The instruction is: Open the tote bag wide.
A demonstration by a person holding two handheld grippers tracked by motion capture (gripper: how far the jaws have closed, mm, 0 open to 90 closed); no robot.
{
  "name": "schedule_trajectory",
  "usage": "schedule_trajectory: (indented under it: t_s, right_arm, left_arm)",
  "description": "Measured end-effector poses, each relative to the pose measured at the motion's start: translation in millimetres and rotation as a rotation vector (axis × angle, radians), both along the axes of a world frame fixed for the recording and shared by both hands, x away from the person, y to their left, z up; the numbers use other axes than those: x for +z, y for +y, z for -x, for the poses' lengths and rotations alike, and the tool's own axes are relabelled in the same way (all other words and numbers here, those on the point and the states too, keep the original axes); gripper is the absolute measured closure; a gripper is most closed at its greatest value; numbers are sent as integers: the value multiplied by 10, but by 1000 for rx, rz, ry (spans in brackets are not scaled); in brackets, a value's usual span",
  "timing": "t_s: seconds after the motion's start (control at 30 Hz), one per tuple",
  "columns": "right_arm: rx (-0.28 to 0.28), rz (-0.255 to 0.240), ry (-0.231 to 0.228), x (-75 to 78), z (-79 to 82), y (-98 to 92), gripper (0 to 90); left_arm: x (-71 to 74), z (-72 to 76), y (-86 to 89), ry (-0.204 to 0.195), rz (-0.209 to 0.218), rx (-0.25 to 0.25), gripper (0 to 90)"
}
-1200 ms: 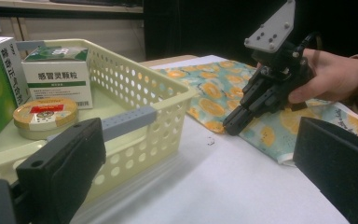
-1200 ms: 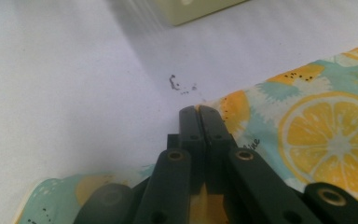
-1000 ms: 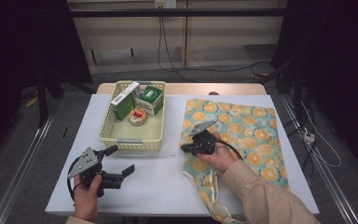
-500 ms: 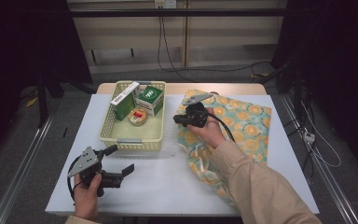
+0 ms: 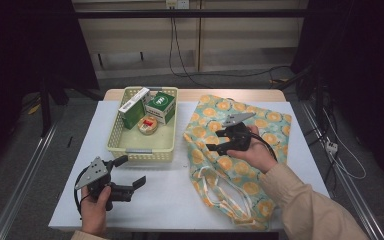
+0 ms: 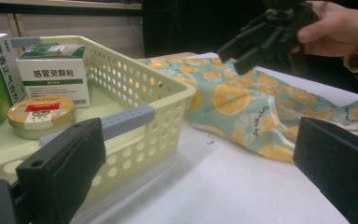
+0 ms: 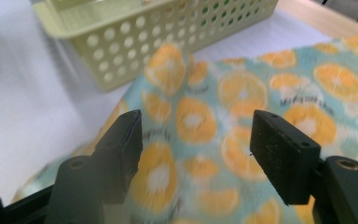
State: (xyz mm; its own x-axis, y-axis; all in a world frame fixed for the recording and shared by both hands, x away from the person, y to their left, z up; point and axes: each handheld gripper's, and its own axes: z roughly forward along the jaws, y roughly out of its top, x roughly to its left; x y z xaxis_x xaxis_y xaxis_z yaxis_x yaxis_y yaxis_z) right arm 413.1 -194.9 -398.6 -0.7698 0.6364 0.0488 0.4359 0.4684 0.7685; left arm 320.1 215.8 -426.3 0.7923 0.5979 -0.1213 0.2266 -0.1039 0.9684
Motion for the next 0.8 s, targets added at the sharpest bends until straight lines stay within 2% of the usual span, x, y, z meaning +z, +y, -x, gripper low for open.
schedule_trajectory:
  t_s: [0.1,0.17,0.33,0.4,0.5,0.53,0.57,0.6,0.63,0.67,0.73,0.8]
  right_arm:
    - [9,22,8,-60,162,-104,349]
    - [11,12,31,-119,281,-157,348]
    - [56,11,50,-295,644,-193,354]
    - [68,45,43,-371,758,-190,380]
    - [62,125,25,-487,853,-193,489]
    - [54,134,23,-522,862,-205,525]
    - [49,113,31,-548,860,-225,567]
    - [53,86,48,-555,853,-249,663]
    - [56,89,43,-550,846,-267,769]
    - [54,98,40,-544,835,-280,816]
    - [40,83,54,-549,787,-316,879]
    - [7,88,38,-559,723,-369,892]
  left_arm:
    - [1,1,-13,-4,-6,-2,21]
    - [2,5,-27,-4,-13,-8,21]
    - [1,14,-35,-2,-17,-11,21]
    - [3,16,-35,-3,-16,-8,21]
    - [4,17,-41,-2,-22,-11,21]
    - [4,18,-44,-3,-22,-13,21]
    - [4,20,-46,-3,-22,-14,21]
    - [5,20,-46,-3,-22,-13,21]
    - [4,21,-47,-3,-21,-12,21]
    - [4,22,-46,-3,-22,-12,21]
    - [2,23,-46,0,-23,-11,21]
    - [3,24,-47,-2,-23,-12,21]
